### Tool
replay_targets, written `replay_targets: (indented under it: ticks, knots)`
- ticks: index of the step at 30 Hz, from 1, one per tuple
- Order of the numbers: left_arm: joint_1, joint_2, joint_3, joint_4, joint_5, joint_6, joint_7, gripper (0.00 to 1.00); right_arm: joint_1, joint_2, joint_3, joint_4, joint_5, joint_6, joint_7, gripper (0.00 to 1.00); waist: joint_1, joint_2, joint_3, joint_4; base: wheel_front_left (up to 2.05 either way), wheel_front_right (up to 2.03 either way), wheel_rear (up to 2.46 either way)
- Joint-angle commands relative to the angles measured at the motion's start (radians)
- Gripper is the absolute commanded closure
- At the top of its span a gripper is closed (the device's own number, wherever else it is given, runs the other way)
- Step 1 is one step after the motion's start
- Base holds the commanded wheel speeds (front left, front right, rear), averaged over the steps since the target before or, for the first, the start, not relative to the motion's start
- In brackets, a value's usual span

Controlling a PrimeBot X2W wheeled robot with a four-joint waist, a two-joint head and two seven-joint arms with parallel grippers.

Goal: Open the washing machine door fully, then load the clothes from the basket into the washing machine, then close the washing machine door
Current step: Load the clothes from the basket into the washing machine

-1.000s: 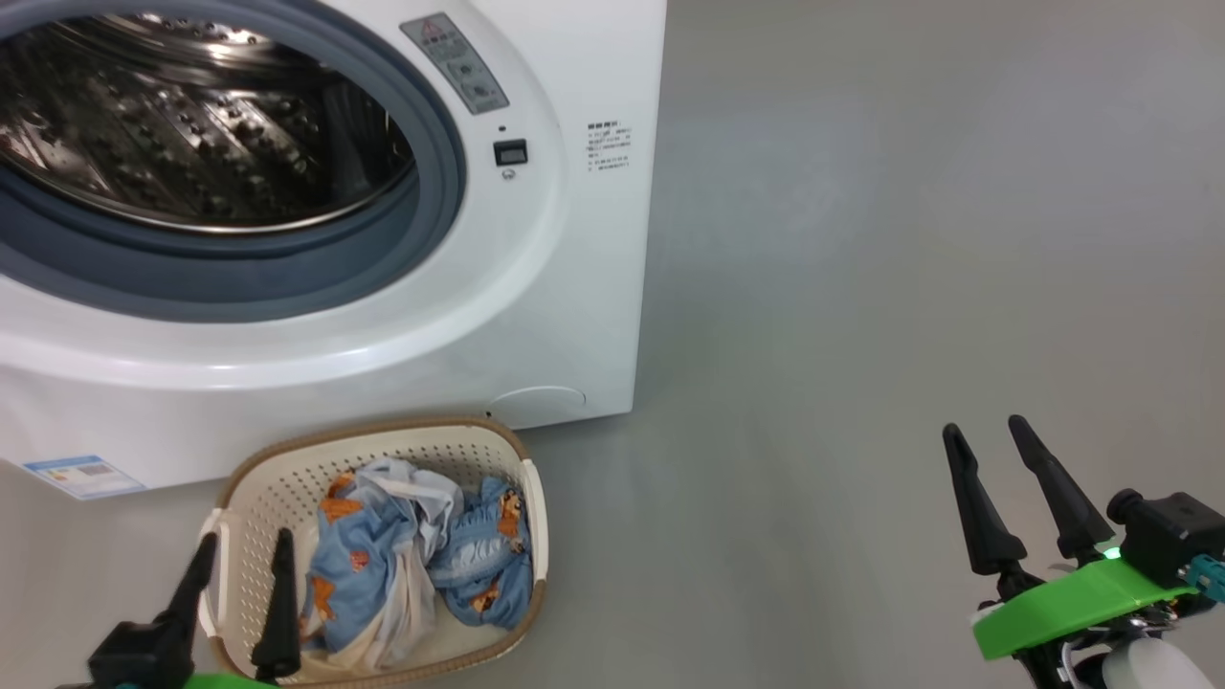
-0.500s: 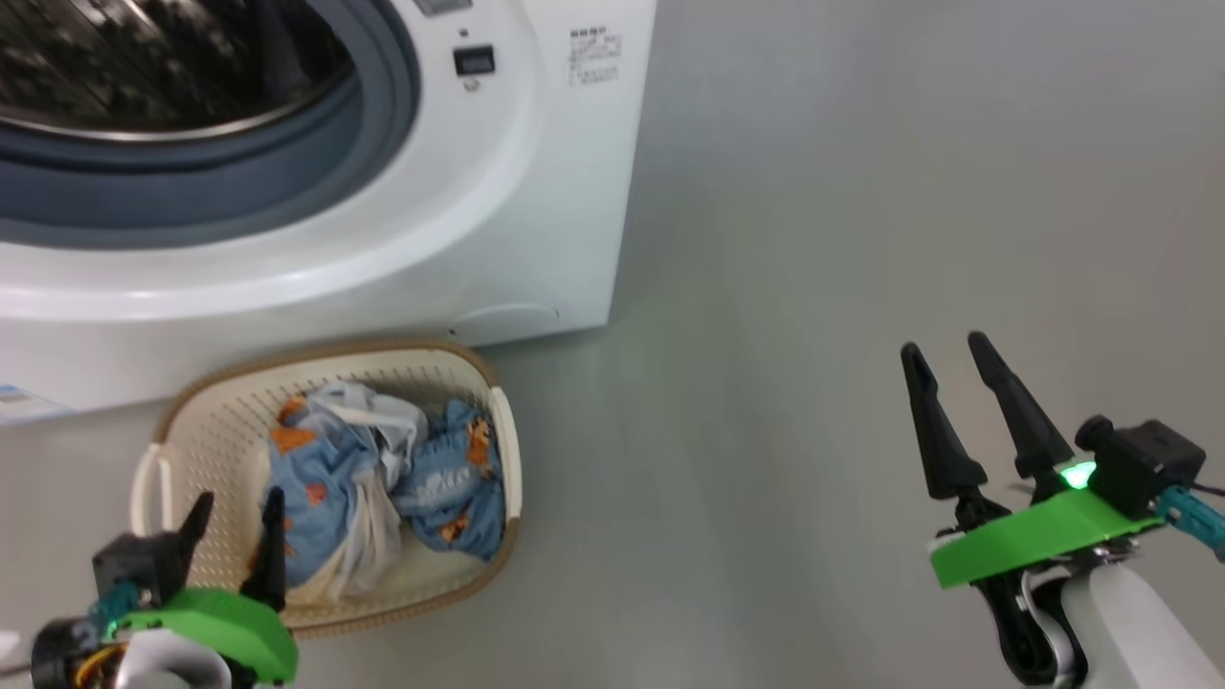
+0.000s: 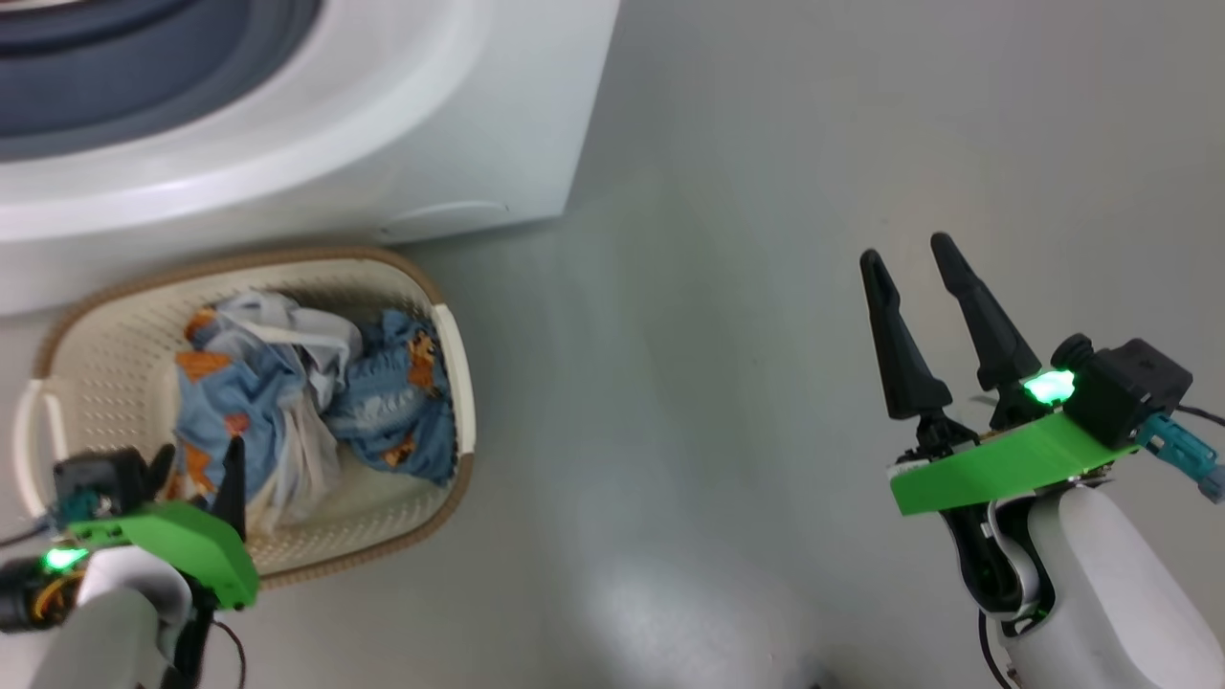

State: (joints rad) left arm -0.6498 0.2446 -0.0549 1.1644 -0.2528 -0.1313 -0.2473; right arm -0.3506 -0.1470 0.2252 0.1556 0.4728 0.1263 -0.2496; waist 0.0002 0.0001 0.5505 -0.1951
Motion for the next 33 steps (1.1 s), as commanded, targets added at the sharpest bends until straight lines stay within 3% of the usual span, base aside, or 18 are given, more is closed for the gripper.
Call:
replay_targets:
  ticks: [1,22,33]
  knots:
    - [-0.02,0.05,0.012,0.015,-0.004,0.001,0.005,0.0,-0.006,0.003,0.021,-0.029,-0.011,0.004,-0.012,0.0,-0.0002,-0.0001,0.077,-0.03,0.0,0.0,0.0]
    - [-0.259,0.155,-0.073,0.114,-0.038,0.006,0.179,0.0,-0.093,0.027,0.048,-0.082,-0.026,0.004,-0.012,0.0,-0.0002,-0.0001,0.3,-0.07,0.0,0.0,0.0]
    - [-0.308,0.13,-0.164,0.091,-0.081,0.001,0.235,0.0,-0.107,0.038,0.06,-0.095,-0.028,0.004,-0.012,0.0,-0.0002,-0.0001,0.348,-0.08,0.0,0.0,0.0]
